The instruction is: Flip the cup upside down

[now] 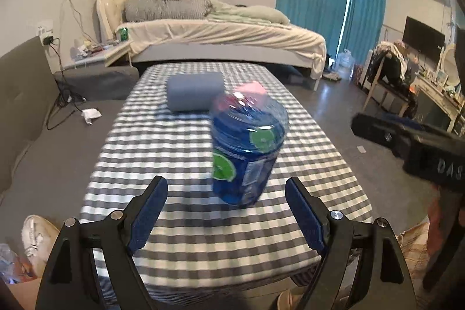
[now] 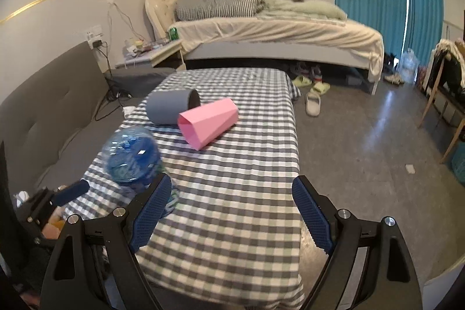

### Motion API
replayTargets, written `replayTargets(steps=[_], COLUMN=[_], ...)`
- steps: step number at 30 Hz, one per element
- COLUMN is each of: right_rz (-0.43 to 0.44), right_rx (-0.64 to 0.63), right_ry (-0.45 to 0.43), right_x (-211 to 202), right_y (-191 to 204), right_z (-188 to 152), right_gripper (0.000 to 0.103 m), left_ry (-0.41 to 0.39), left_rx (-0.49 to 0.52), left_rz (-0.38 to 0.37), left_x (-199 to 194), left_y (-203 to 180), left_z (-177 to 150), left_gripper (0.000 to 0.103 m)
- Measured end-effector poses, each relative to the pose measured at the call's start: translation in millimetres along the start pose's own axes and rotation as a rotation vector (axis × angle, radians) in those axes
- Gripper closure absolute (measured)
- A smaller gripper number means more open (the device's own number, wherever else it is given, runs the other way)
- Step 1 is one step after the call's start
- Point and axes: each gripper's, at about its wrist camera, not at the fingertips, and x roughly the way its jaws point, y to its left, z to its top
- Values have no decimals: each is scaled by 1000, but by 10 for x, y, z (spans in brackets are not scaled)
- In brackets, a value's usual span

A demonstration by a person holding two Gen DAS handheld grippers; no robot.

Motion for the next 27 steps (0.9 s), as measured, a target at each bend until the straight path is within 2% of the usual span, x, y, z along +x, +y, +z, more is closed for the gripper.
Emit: replayTargets(steps=[8, 10, 13, 15, 20, 27], right_rz=[-29, -34, -41, -44, -55, -57], right_rx=[4, 10, 10, 0, -16, -19], right_ry=[-78, -90, -102, -93, -53, -60], right_x=[-329, -362, -372, -333, -204, -192], right_y=[256, 292, 347, 389, 426, 401], right_z=[-188, -229, -283, -294, -330, -348], right_gripper=[16, 10, 4, 0, 0, 0], left_ry=[-105, -129, -145, -149, -142, -134], left_rx=[-75, -69, -70, -74, -65, -75], left_rz=[44, 58, 68, 75, 93, 102], left_x=[-385, -439, -459, -448, -419, -380], left_y=[407, 452, 510, 532, 519, 529], left_z=[89, 88, 60, 34, 13, -7], left_gripper=[15, 13, 6, 5, 4, 4])
